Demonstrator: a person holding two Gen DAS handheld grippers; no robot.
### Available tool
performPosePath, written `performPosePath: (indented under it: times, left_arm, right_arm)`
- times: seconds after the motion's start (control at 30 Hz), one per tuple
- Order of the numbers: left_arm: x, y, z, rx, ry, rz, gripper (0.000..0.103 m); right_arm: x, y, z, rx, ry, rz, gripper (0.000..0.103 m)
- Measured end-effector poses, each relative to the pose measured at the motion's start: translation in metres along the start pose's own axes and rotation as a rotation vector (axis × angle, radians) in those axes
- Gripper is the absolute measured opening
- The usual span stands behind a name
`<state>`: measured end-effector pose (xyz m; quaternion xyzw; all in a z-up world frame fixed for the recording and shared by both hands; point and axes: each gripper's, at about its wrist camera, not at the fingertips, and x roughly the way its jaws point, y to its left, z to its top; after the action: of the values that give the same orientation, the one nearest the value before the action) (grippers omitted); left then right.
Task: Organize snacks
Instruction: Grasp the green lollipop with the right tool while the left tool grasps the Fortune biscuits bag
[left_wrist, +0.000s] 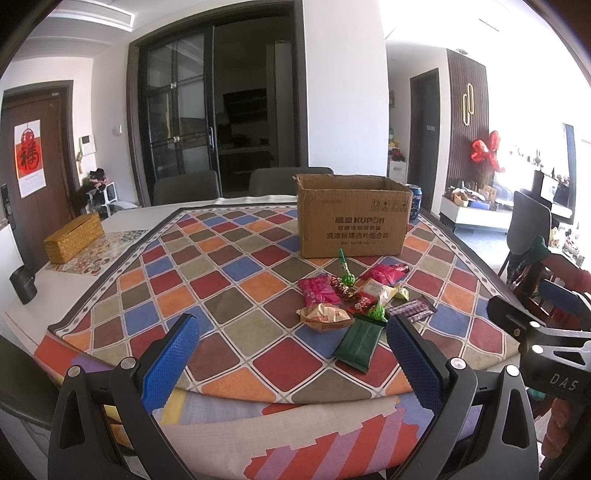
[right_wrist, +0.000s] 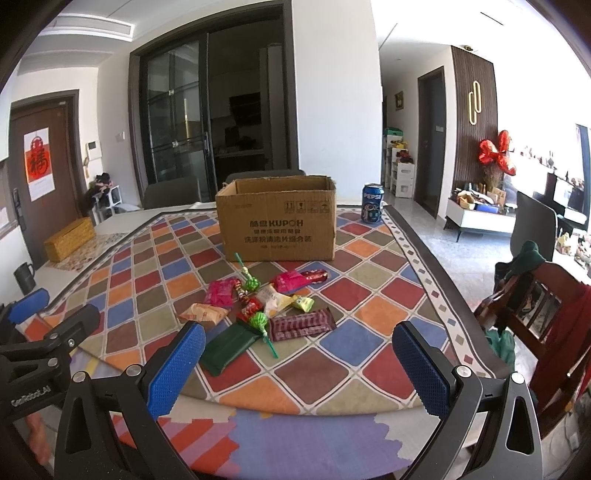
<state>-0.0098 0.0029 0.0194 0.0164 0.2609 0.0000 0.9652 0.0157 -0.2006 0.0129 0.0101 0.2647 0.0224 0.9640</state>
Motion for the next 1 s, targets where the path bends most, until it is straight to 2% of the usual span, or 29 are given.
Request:
performPosePath:
  times: [0.17, 0.3, 0.6, 0.67, 1.0]
  left_arm:
    - [0.019, -0.004, 0.010, 0.010, 0.007, -0.019, 0.100]
    - [0.040, -0.003, 0.015, 0.006, 0.029, -0.038, 0.097]
    - [0.093, -0.006, 0.020, 0.002, 0.107, -0.107, 0.090]
    - [0.107, -0.006, 0.019, 0.001, 0.133, -0.124, 0.086]
    - [0.166, -0.012, 0.014, 0.012, 0.263, -0.185, 0.079]
  right_arm:
    - [0.013, 0.011, 0.004, -0.028, 0.021, 0.032, 0.102]
    - [0.040, 0.012, 0.005, -0.056, 0.052, 0.055, 0.101]
    - [0.099, 0.018, 0.005, -0.078, 0.170, 0.160, 0.082]
    - [0.112, 0.018, 0.004, -0.068, 0.200, 0.180, 0.076]
    - [0.167, 0.016, 0.001, -0.046, 0.308, 0.225, 0.058]
